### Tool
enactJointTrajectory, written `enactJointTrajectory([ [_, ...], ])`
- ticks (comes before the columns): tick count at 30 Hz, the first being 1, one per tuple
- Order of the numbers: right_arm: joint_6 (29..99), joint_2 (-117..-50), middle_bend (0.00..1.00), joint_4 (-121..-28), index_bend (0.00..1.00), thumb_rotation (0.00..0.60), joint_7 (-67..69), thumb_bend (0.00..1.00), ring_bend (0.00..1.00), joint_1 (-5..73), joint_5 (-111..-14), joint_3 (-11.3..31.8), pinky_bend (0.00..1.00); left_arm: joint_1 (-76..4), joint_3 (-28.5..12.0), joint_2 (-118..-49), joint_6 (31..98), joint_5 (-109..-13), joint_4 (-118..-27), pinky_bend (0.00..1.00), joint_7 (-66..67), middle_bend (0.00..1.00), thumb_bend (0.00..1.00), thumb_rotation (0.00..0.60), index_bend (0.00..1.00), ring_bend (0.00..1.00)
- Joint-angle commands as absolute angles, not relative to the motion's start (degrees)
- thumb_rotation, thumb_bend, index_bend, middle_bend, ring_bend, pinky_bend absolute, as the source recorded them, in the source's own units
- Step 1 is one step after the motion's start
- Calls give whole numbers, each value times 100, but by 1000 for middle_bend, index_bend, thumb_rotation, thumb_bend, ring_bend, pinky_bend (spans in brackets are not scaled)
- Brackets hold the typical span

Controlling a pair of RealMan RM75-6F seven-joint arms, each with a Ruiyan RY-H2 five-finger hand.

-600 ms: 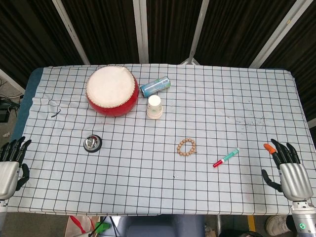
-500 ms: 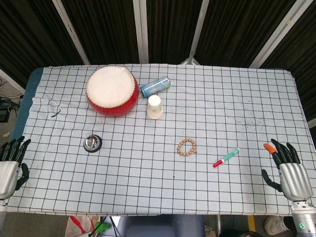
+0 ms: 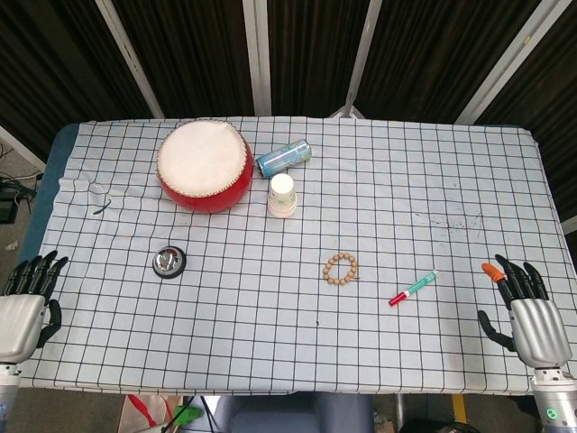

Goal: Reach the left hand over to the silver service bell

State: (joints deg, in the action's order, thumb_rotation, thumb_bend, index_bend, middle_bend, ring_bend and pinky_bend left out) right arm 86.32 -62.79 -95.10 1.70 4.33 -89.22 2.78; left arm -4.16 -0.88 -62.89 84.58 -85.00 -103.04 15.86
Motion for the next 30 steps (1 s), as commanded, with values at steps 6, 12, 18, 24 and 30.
enactJointTrajectory([
  [6, 8658, -6259, 83, -9513, 164, 600, 211, 404, 116, 419, -8967, 256, 39, -825, -296, -6541, 7867, -8208, -10050, 0, 1576, 0, 1000, 600, 0, 0],
  [12, 8608, -6255, 83, -9503, 164, 600, 239, 403, 116, 433, -8928, 261, 40, -1327, -525, -6862, 7134, -7817, -9734, 0, 1697, 0, 1000, 600, 0, 0],
  [18, 8566, -6252, 83, -9473, 164, 600, 277, 404, 116, 442, -8881, 270, 40, -1873, -708, -7260, 6280, -7256, -9380, 0, 1984, 0, 1000, 600, 0, 0],
  [24, 8523, -6258, 83, -9445, 164, 600, 310, 403, 115, 456, -8843, 278, 40, -2289, -851, -7768, 5937, -7023, -8914, 0, 2265, 0, 1000, 600, 0, 0],
  [30, 8420, -6294, 83, -9416, 164, 600, 269, 404, 116, 494, -8812, 266, 40, -2602, -843, -8185, 5656, -6918, -8477, 0, 2476, 0, 1000, 600, 0, 0],
])
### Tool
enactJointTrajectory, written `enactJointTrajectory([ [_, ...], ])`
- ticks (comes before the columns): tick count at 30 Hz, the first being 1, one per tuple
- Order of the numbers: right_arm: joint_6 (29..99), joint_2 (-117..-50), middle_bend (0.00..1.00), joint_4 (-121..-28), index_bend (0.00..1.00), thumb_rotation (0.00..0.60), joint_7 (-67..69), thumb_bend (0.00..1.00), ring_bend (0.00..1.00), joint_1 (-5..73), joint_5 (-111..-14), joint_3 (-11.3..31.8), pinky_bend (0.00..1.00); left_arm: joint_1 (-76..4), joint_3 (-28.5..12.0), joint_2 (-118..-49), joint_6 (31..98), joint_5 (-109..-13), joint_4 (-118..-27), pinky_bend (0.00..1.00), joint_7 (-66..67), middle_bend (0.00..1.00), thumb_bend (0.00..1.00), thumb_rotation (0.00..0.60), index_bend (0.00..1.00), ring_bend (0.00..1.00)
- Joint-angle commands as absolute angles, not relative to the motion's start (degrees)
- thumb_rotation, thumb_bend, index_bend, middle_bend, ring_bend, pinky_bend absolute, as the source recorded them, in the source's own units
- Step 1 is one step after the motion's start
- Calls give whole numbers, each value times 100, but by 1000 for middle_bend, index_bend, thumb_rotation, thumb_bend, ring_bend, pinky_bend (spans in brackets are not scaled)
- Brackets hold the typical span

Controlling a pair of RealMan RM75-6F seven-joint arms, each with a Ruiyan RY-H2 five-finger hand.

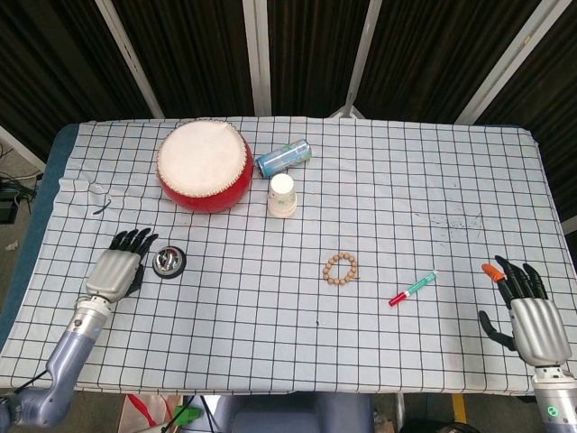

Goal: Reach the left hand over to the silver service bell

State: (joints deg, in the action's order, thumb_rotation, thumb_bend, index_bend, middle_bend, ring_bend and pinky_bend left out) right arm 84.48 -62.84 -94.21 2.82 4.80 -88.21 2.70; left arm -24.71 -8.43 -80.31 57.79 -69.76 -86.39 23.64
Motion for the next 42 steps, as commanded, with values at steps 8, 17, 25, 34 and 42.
enactJointTrajectory([
  [8, 8354, -6334, 83, -9398, 164, 600, 197, 404, 116, 526, -8774, 274, 39, -2833, -789, -8540, 5492, -6825, -8122, 0, 2630, 0, 1000, 600, 0, 0],
  [17, 8321, -6353, 83, -9392, 164, 600, 180, 404, 116, 542, -8764, 270, 39, -2969, -664, -8870, 5434, -6734, -7720, 0, 2874, 0, 1000, 600, 0, 0],
  [25, 8276, -6367, 83, -9381, 164, 600, 181, 403, 116, 560, -8743, 268, 39, -3086, -623, -9149, 5374, -6655, -7380, 0, 2968, 0, 1000, 600, 0, 0],
  [34, 8271, -6371, 83, -9376, 164, 600, 177, 404, 116, 566, -8733, 271, 40, -3115, -532, -9309, 5344, -6597, -7150, 0, 2983, 0, 1000, 600, 0, 0],
  [42, 8297, -6362, 83, -9393, 164, 600, 187, 404, 115, 559, -8752, 268, 40, -3059, -650, -8967, 5938, -6860, -7706, 0, 3042, 0, 1000, 600, 0, 0],
])
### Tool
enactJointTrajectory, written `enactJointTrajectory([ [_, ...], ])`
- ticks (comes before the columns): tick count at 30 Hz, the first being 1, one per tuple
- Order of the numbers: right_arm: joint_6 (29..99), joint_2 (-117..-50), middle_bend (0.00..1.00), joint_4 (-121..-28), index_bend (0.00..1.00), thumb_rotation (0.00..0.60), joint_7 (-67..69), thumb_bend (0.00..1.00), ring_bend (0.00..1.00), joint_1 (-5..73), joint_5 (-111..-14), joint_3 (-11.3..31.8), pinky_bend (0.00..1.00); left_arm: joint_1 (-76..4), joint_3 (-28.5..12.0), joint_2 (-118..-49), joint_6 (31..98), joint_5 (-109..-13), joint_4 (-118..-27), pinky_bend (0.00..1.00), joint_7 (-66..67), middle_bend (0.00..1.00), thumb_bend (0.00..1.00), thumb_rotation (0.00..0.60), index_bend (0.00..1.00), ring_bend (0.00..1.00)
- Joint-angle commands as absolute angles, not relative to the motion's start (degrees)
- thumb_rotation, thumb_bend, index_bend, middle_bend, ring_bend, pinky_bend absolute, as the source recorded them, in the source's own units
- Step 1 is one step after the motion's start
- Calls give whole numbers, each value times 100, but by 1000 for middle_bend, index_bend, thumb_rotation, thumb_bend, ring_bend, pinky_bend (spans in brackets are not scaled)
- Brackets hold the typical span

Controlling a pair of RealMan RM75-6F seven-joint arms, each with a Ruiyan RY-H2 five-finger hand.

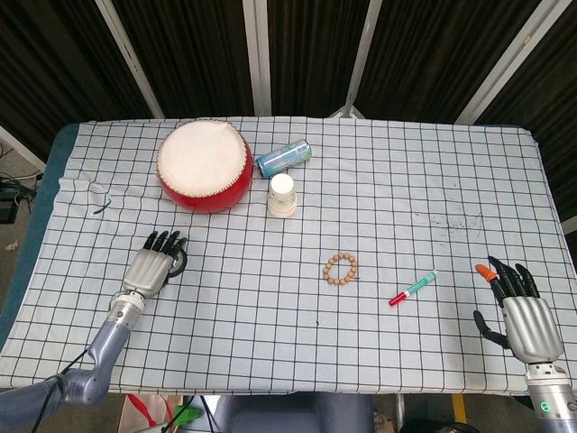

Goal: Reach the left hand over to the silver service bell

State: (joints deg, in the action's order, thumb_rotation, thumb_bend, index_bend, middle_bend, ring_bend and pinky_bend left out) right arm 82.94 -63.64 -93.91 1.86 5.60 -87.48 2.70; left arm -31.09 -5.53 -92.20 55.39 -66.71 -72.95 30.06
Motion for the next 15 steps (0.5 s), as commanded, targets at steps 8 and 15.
enactJointTrajectory([
  [8, 8392, -6318, 83, -9435, 164, 600, 280, 403, 115, 528, -8830, 258, 40, -2397, -641, -7557, 7549, -7560, -9822, 0, 3306, 0, 1000, 600, 0, 0],
  [15, 8522, -6241, 83, -9484, 164, 600, 426, 403, 115, 487, -8941, 246, 39, -1306, 26, -6590, 8691, -7938, -10810, 0, 2837, 0, 1000, 600, 0, 0],
])
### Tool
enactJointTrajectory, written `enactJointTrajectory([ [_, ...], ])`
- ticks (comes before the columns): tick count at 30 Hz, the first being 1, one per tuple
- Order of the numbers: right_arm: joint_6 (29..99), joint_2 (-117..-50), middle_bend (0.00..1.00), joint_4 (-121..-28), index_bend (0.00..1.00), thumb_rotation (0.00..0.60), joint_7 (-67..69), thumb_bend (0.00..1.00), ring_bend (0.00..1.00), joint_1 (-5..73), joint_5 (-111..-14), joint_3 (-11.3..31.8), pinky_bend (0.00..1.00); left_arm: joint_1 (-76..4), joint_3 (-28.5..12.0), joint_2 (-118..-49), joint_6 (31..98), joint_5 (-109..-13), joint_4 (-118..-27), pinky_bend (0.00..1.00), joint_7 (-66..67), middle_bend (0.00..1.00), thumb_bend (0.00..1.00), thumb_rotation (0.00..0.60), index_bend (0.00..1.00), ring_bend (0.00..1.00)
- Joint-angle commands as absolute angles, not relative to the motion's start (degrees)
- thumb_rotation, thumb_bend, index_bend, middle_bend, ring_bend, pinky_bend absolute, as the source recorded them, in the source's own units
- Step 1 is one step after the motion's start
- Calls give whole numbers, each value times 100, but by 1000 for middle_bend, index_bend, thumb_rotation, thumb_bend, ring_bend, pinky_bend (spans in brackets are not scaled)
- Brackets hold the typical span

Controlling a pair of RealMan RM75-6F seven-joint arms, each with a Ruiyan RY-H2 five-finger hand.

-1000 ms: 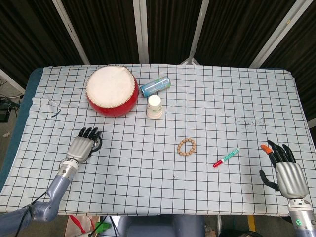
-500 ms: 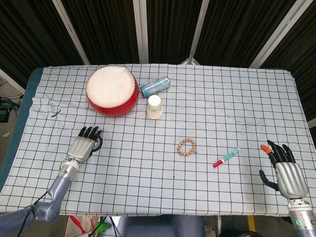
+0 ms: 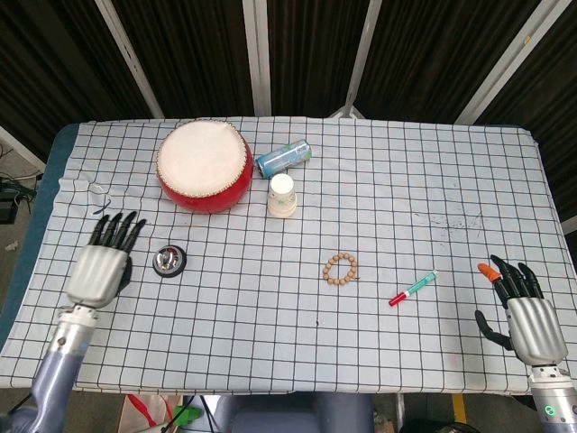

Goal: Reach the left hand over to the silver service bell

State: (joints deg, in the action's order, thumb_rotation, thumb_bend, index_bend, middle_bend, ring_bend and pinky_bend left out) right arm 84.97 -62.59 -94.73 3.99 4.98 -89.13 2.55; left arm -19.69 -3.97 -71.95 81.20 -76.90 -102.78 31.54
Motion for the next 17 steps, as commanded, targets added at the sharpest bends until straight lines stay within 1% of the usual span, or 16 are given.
enactJointTrajectory([
  [1, 8541, -6233, 83, -9489, 164, 600, 445, 404, 115, 482, -8960, 244, 39, -1208, 94, -6518, 8742, -7931, -10833, 0, 2723, 0, 1000, 600, 0, 0],
  [8, 8564, -6217, 83, -9483, 164, 600, 497, 404, 115, 484, -8988, 249, 39, -854, 301, -6417, 8842, -7988, -10597, 0, 1891, 0, 1000, 600, 0, 0],
  [17, 8588, -6228, 83, -9477, 164, 600, 521, 404, 116, 492, -8988, 273, 39, -783, 285, -6462, 8915, -8271, -10367, 0, 1804, 0, 1000, 600, 0, 0],
])
